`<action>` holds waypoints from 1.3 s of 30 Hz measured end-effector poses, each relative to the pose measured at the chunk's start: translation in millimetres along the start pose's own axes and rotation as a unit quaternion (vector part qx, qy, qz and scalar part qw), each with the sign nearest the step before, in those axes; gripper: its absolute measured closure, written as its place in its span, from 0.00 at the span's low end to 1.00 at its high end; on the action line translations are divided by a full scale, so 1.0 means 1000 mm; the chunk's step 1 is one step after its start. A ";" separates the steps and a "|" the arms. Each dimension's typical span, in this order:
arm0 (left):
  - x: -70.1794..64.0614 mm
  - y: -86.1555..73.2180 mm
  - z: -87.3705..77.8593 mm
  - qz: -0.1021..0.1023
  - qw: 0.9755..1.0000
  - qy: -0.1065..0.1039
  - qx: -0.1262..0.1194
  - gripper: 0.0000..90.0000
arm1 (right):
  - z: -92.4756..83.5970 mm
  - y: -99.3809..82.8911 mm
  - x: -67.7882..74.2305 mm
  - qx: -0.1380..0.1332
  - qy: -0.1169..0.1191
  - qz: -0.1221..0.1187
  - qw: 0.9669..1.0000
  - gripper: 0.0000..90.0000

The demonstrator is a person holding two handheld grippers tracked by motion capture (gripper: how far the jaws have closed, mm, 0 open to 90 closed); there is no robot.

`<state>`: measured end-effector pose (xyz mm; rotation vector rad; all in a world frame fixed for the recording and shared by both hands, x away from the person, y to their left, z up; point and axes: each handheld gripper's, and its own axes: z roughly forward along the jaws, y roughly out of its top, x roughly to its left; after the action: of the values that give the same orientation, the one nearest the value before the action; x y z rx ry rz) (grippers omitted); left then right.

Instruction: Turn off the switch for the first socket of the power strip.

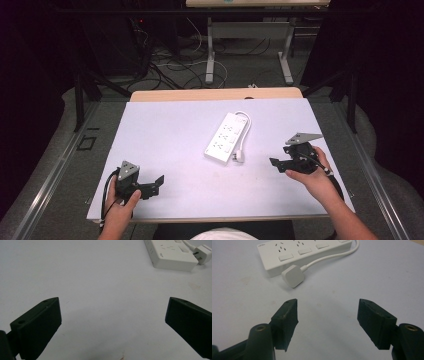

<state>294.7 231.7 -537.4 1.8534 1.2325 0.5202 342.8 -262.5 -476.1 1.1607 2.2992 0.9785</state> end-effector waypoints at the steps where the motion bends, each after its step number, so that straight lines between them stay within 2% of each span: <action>1: 0.000 0.000 0.000 0.000 1.000 0.000 -0.001 0.00 | 0.001 0.001 0.000 0.000 -0.002 -0.004 1.000 0.36; 19: 0.001 0.000 -0.001 0.001 1.000 -0.003 0.004 0.00 | 0.008 0.022 -0.003 0.014 -0.007 -0.016 1.000 0.37; 20: 0.001 0.000 -0.001 0.001 1.000 -0.003 0.005 0.00 | 0.009 0.025 -0.003 0.014 -0.006 -0.025 1.000 0.37; 23: 0.001 0.000 -0.001 0.001 1.000 -0.002 0.004 0.00 | 0.010 0.029 -0.004 0.015 -0.006 -0.030 0.999 0.37; 31: 0.001 0.000 -0.001 0.001 1.000 -0.002 0.003 0.00 | 0.012 0.039 -0.004 0.019 -0.004 -0.033 0.999 0.37; 39: 0.001 0.000 -0.001 0.001 1.000 -0.003 0.004 0.00 | 0.017 0.053 0.000 0.022 0.010 -0.046 0.999 0.37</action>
<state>294.4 232.6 -536.6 1.8621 1.2299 0.5126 381.5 -233.2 -449.5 1.0558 2.3785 0.9131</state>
